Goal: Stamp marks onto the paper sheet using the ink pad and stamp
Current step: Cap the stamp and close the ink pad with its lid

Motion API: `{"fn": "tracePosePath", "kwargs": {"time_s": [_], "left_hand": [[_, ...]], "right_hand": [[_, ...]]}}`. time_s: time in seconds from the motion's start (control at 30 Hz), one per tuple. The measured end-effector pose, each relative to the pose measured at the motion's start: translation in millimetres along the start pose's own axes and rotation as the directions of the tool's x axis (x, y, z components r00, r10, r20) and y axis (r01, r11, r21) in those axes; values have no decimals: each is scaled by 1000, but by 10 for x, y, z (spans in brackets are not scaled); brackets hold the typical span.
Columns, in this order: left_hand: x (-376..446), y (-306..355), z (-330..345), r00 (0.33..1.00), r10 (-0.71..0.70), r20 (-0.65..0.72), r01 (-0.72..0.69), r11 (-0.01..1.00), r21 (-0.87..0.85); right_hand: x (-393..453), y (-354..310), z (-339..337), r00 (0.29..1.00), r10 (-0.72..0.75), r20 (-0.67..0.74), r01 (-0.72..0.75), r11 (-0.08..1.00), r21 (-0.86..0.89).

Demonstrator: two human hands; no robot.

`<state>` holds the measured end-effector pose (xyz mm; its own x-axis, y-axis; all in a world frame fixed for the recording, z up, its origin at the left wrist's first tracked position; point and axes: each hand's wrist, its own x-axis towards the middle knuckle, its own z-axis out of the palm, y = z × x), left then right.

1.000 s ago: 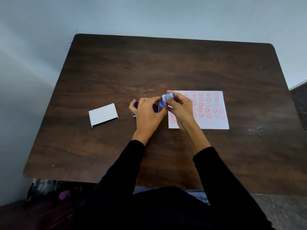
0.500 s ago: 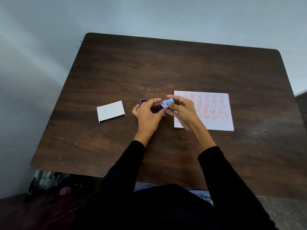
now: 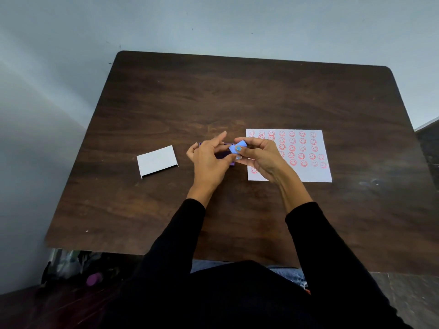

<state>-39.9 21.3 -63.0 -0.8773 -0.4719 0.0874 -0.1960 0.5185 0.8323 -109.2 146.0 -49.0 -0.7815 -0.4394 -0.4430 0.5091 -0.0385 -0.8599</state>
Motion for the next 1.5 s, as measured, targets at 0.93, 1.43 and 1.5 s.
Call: {"fn": "tracePosePath", "kwargs": {"time_s": [0.93, 1.43, 1.5], "left_hand": [[287, -432, -250, 937, -188, 293, 3, 845, 534], [-289, -839, -765, 776, -463, -428, 533, 845, 52], [-313, -808, -727, 778, -470, -417, 516, 857, -3]], "right_hand": [[218, 271, 72, 880, -468, -81, 211, 538, -816], [99, 843, 1421, 874, -233, 425, 412, -108, -905], [79, 840, 1428, 873, -270, 406, 405, -63, -912]]}}
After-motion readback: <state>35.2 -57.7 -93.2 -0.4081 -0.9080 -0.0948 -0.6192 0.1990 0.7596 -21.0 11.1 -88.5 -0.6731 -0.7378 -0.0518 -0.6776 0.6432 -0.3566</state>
